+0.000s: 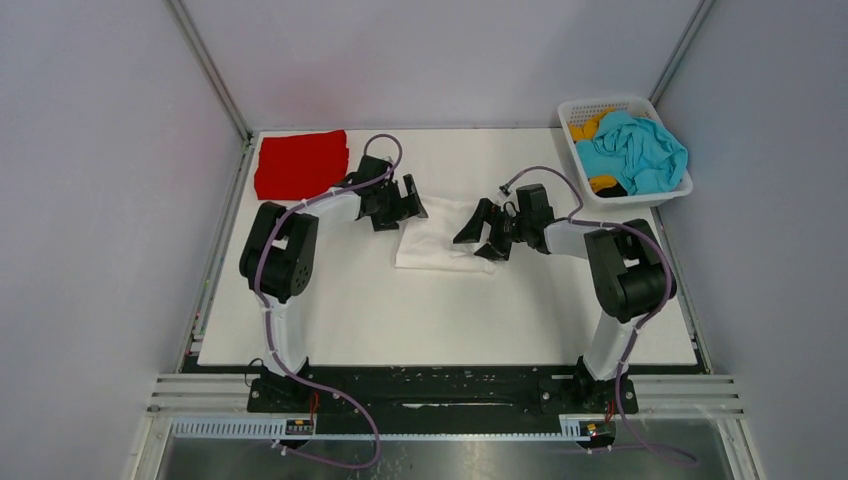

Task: Fold and stack the t-shirts
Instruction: Smooth out wrinkles on the folded tshirt, then put the neatly folded tshirt into the corner of the board with the left arm

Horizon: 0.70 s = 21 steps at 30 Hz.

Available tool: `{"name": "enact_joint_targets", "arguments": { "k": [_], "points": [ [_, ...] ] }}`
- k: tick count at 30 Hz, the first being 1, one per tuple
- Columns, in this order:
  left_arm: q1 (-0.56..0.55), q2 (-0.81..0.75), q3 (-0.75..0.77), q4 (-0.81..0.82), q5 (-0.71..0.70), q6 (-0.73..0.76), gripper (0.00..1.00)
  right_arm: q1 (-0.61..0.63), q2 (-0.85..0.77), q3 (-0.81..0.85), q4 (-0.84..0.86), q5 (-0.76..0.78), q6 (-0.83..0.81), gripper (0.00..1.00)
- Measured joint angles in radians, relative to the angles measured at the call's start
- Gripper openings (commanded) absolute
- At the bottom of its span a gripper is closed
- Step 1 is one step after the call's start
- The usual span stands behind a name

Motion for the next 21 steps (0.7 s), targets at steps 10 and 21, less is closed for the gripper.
{"name": "enact_joint_targets", "arguments": {
  "k": [10, 21],
  "points": [
    [-0.051, 0.096, 0.086, 0.017, 0.008, -0.011, 0.35, 0.003, -0.263, -0.029, -0.127, 0.192, -0.087, 1.0],
    [-0.211, 0.131, 0.234, -0.192, -0.328, 0.041, 0.0, 0.0, -0.61, -0.21, -0.153, 0.468, -0.111, 0.99]
  ]
}}
